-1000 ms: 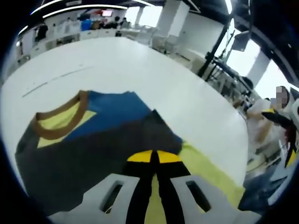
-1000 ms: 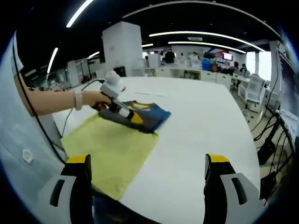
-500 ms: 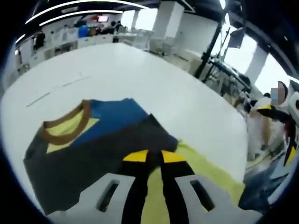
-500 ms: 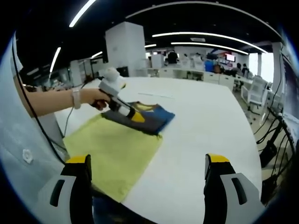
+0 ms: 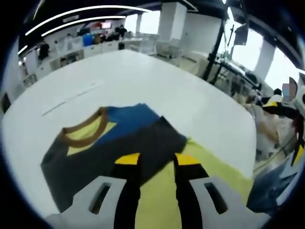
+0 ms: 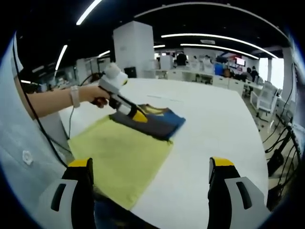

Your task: Fold the garment on the visible template until the final outline fits inside the template.

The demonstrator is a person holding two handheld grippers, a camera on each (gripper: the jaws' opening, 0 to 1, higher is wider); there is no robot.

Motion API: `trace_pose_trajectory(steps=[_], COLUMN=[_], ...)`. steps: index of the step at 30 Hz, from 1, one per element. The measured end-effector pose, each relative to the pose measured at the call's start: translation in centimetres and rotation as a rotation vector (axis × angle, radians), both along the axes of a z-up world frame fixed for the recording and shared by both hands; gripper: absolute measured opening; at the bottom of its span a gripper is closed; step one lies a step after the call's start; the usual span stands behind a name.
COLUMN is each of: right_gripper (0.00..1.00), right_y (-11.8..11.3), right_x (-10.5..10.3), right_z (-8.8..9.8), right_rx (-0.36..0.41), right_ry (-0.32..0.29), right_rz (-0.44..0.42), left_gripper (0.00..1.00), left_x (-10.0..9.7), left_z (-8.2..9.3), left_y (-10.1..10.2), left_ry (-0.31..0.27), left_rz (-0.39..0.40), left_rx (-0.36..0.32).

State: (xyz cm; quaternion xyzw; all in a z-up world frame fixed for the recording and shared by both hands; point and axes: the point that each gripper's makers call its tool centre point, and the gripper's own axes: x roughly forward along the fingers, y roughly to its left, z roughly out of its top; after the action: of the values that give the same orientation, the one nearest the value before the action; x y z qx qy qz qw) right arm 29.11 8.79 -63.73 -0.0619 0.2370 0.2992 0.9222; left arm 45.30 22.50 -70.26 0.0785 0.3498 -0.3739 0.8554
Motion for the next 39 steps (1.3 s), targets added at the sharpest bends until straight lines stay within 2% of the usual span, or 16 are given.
trace_pose_trajectory(steps=[10,15,22,39], right_gripper=[1.00,1.00,1.00,1.00], right_y=[1.4,1.9,2.3,3.7], right_x=[0.1,0.2,0.4,1.7], right_z=[0.3,0.5,0.6,1.1], right_rx=[0.003,0.005,0.008,-0.005], right_ry=[-0.006,-0.011,-0.015,-0.027], right_rz=[0.017,0.014,0.008,-0.006], left_gripper=[0.41,0.45,0.56,0.73], left_x=[-0.2,-0.3,-0.6,-1.1], left_z=[0.9,1.5,2.2,3.9], left_y=[2.0,2.9,4.1,7.4], left_ry=[-0.045,-0.077,-0.095,-0.128], left_rz=[0.014,0.014,0.004,0.001], left_rx=[0.025,0.039,0.060,0.077])
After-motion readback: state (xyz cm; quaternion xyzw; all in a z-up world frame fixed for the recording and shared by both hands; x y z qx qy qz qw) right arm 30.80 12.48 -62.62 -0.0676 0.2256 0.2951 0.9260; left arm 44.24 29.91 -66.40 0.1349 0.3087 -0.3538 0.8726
